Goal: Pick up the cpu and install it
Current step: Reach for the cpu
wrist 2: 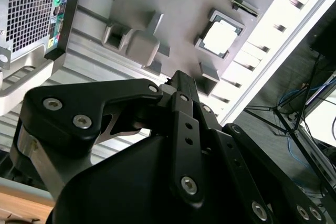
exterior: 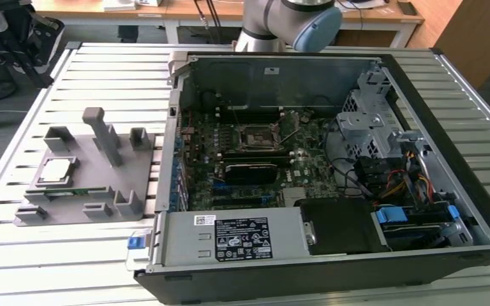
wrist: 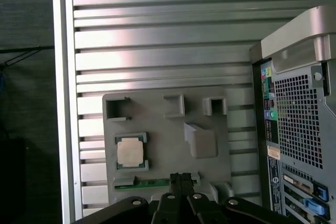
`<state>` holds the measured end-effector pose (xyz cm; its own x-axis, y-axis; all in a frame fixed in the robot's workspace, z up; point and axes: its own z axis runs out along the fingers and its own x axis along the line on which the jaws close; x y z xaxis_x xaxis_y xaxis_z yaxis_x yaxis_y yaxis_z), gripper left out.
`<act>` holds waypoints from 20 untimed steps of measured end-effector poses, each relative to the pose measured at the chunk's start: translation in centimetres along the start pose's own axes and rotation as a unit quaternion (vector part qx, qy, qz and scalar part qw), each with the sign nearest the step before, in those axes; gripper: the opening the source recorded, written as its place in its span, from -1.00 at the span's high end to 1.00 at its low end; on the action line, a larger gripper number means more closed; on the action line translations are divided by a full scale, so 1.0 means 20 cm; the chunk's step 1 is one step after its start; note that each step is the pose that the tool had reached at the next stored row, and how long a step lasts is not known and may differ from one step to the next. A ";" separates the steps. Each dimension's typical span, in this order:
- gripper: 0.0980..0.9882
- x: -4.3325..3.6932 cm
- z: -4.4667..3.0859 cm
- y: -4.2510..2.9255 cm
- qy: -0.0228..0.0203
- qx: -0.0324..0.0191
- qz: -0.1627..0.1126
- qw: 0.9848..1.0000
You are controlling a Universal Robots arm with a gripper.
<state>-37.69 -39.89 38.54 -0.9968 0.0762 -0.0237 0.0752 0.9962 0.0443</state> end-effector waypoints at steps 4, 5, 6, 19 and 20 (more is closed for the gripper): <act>0.98 0.042 0.001 -0.003 0.000 0.000 0.000 1.000; 0.98 0.055 0.001 -0.004 0.000 0.000 0.000 1.000; 0.98 0.068 0.002 -0.005 0.000 0.000 0.000 1.000; 0.98 0.221 0.012 -0.017 0.001 0.000 0.000 1.000; 0.98 0.234 0.013 -0.019 0.001 0.000 0.000 1.000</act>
<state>-42.38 -39.90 38.16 -0.9969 0.0758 -0.0212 0.0749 0.9962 0.0441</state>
